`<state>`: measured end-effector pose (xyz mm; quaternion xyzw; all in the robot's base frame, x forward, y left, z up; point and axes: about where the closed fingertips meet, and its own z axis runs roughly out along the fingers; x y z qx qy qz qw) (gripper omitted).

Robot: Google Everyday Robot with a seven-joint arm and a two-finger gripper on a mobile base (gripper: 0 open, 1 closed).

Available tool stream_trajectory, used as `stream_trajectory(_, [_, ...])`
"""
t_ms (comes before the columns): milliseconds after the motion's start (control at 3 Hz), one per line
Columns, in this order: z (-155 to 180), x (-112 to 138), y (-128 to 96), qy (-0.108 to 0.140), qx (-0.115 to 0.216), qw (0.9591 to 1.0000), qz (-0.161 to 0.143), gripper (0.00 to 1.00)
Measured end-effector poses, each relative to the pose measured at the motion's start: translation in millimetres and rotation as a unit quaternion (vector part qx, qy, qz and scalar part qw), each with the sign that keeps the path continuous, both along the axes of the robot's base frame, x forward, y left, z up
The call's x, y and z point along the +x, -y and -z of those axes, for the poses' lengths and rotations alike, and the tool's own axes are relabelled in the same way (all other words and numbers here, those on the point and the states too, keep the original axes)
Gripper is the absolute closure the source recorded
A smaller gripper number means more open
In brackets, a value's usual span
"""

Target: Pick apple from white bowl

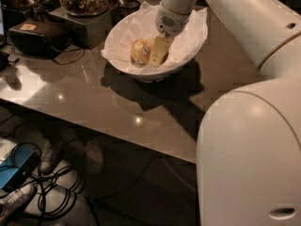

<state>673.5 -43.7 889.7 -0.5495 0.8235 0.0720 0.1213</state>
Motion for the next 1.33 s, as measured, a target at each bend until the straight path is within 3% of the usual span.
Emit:
stream_trajectory(667, [-36.4,-14.3,-9.8,0.011,0.023,0.9990,-0.037,1.00])
stream_trajectory(1333, [-78.2,-47.4,-21.5,0.028,0.041,0.9955,-0.081,1.00])
